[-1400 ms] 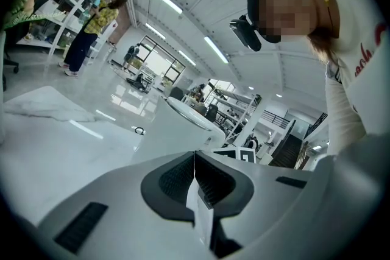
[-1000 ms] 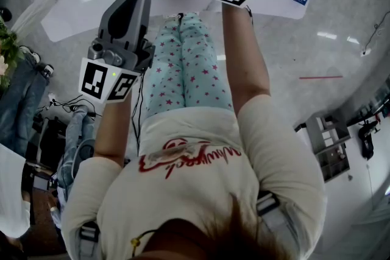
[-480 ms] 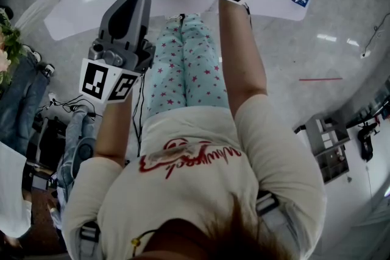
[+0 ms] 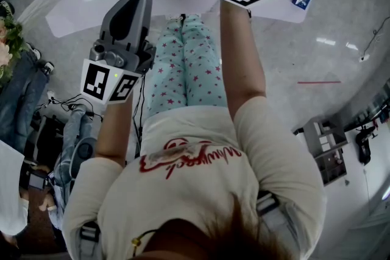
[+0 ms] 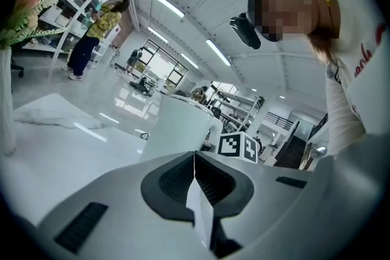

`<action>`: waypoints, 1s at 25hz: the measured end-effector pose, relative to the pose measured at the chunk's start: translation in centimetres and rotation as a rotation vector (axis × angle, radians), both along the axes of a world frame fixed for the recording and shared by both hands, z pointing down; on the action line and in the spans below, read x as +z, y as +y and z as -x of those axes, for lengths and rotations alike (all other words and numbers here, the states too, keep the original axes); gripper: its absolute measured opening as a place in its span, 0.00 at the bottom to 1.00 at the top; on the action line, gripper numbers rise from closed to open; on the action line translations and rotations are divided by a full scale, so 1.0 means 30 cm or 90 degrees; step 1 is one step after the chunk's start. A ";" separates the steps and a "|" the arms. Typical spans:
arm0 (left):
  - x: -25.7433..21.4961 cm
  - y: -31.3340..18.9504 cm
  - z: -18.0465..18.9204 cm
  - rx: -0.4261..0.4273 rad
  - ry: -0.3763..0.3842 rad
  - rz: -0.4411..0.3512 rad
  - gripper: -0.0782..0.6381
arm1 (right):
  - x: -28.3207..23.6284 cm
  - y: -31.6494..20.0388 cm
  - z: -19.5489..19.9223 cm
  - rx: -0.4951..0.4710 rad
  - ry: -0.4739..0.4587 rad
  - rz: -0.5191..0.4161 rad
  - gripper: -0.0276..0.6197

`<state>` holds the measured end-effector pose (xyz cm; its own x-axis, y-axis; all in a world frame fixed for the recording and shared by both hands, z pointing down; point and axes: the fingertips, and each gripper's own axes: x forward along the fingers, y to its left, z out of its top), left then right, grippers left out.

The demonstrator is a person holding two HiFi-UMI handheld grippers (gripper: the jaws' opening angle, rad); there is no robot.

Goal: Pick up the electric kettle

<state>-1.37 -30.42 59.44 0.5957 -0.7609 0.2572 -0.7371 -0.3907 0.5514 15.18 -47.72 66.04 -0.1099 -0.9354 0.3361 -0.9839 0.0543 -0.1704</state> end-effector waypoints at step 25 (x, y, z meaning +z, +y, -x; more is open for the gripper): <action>-0.361 0.044 0.231 -0.026 -0.026 -0.098 0.13 | -0.559 0.192 0.185 -0.031 -0.024 -0.099 0.17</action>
<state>-8.29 -29.10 48.62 0.5543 -0.8170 0.1591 -0.7750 -0.4369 0.4565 9.63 -41.96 49.27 -0.1656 -0.9692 0.1823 -0.9725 0.1298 -0.1934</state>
